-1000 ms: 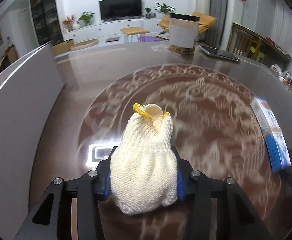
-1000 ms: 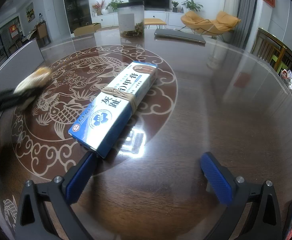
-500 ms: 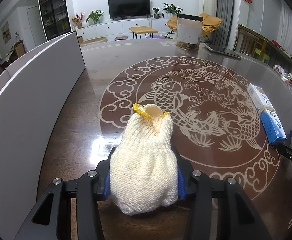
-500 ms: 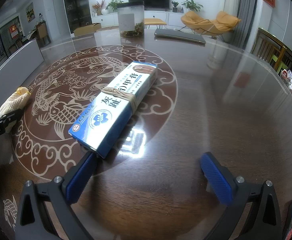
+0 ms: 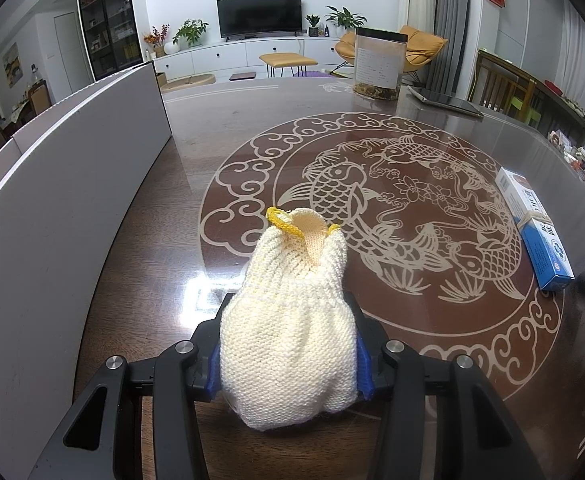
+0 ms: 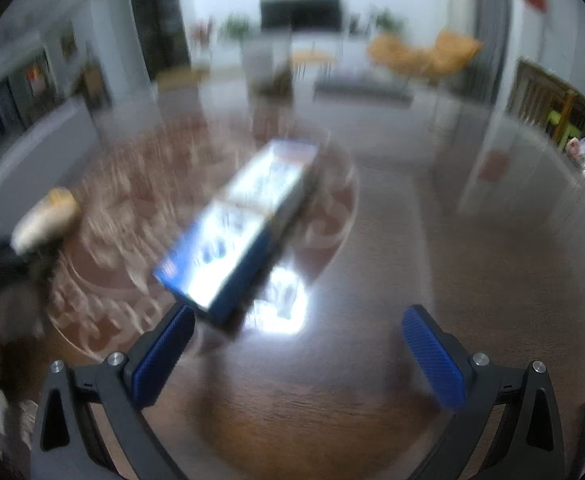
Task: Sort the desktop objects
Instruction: 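Grasp the blue-and-white box with the right tool while the left tool holds the pouch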
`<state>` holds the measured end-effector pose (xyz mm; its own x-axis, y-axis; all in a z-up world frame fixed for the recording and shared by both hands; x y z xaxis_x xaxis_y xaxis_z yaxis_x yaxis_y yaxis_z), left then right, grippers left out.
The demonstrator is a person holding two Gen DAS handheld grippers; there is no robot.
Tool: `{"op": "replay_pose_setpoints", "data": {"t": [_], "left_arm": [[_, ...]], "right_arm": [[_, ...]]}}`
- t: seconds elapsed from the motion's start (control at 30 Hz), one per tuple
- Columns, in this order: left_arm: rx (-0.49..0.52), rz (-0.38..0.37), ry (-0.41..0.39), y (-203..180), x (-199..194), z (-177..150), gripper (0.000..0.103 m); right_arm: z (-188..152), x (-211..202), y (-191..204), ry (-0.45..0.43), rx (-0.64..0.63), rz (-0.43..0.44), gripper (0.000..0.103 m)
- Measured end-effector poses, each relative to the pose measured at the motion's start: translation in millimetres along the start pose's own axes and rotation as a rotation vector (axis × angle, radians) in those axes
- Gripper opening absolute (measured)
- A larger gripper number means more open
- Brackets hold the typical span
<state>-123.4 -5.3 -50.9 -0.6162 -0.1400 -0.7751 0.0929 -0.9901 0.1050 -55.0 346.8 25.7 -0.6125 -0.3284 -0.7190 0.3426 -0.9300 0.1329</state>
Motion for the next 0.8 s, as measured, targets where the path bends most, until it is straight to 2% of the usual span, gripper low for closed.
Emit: {"op": "replay_pose_setpoints", "data": {"t": [0.03, 0.07, 0.1, 0.23, 0.43, 0.53, 0.63, 0.7, 0.77, 0.8], "left_arm": [[0.0, -0.001, 0.0, 1, 0, 0, 0.051], [0.0, -0.001, 0.0, 1, 0, 0, 0.051], [0.0, -0.001, 0.0, 0, 0, 0, 0.051], [-0.001, -0.001, 0.0, 1, 0, 1, 0.051], [-0.002, -0.001, 0.0, 1, 0, 1, 0.051], [-0.002, -0.001, 0.0, 1, 0, 1, 0.051], [-0.002, -0.001, 0.0, 1, 0, 1, 0.051], [-0.002, -0.001, 0.0, 1, 0, 1, 0.051], [-0.002, -0.001, 0.0, 1, 0, 1, 0.051], [-0.002, -0.001, 0.0, 1, 0, 1, 0.051]], "right_arm": [[0, -20, -2, -0.097, 0.033, 0.003, 0.103], [-1, -26, -1, -0.123, 0.06, 0.026, 0.103], [-1, -26, 1, -0.113, 0.086, 0.056, 0.103], [10, 9, 24, 0.017, 0.13, 0.106, 0.103], [40, 72, 50, 0.156, 0.014, -0.001, 0.103], [48, 87, 46, 0.194, 0.006, -0.054, 0.103], [53, 89, 38, 0.213, 0.037, -0.047, 0.103], [56, 91, 37, 0.225, 0.044, -0.042, 0.099], [58, 88, 40, 0.232, 0.016, -0.047, 0.084], [58, 87, 41, 0.239, -0.01, -0.047, 0.081]]}}
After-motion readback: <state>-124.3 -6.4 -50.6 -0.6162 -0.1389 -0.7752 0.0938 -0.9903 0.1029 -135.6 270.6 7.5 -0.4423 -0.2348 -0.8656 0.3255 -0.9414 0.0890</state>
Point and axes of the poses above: each gripper's, at about its wrist camera, not at the fingertips, and x roughly the way its jaws point, y to its left, z to its top, the point moved 4 cm from there along x, roughly the way its jaws point, and after that the axes turned 6 degrees about z, right-handed, at the moved point
